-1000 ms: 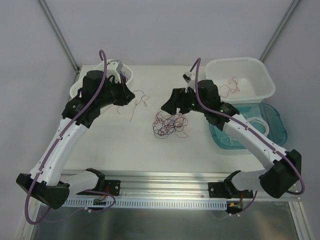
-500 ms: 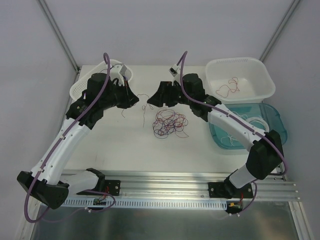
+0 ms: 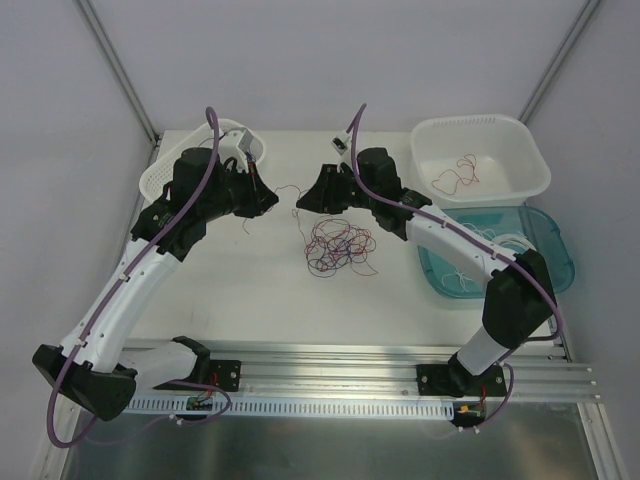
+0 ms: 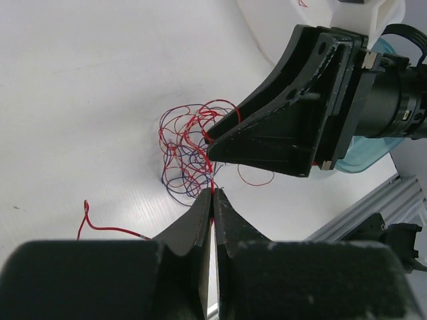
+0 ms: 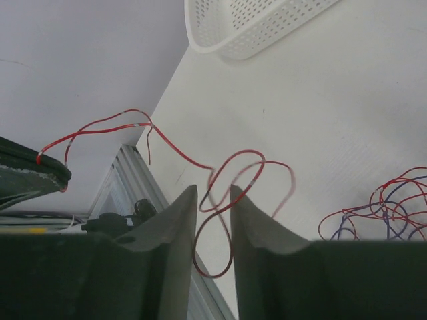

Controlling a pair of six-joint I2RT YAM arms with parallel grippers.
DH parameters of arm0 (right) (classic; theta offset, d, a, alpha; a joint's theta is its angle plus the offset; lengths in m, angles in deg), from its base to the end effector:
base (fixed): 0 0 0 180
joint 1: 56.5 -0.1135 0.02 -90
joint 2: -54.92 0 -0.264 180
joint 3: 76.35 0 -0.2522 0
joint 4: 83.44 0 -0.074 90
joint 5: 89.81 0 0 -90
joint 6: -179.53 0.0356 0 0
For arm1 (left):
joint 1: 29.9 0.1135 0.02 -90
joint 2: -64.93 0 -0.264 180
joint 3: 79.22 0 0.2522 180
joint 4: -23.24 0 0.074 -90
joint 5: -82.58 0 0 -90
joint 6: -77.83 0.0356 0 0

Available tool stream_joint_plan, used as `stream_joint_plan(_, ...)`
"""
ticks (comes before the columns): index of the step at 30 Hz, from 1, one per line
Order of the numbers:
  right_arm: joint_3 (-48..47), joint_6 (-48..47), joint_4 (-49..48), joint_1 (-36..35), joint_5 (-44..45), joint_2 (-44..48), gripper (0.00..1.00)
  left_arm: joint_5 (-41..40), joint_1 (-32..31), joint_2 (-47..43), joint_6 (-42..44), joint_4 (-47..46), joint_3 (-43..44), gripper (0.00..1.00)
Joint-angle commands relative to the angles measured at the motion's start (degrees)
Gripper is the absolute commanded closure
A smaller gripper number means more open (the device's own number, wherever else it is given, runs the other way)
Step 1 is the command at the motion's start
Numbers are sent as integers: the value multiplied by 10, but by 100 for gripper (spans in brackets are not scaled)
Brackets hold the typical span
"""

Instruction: Untangle the cables

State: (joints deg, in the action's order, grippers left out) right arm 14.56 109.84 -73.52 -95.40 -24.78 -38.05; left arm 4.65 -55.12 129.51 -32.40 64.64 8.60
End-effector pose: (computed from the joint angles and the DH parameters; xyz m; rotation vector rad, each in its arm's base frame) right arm 0.2929 0.2557 0.3347 -0.6353 1.8300 1.1067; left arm 0.2156 -0.1098 0.4175 0.2333 1.9349 -0.7333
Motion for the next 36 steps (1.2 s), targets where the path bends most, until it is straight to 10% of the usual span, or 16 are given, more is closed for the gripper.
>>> stream_joint_plan(1, -21, -4, -21, -3, -10, 9, 74, 1, -7, -17, -2, -25, -10, 100)
stream_joint_plan(7, -10, -26, 12, 21, 5, 48, 99, -48, -7, -19, 6, -26, -45, 100)
stream_joint_plan(16, -37, -71, 101, 128, -11, 128, 99, -87, -4, 21, -27, -27, -117, 99)
stream_joint_plan(21, -96, -124, 185, 179, 6, 149, 99, -35, -5, 39, -24, -38, -102, 50)
stream_joint_plan(36, -296, -193, 255, 372, 84, 126, 99, -7, -4, 13, 14, -62, -137, 1)
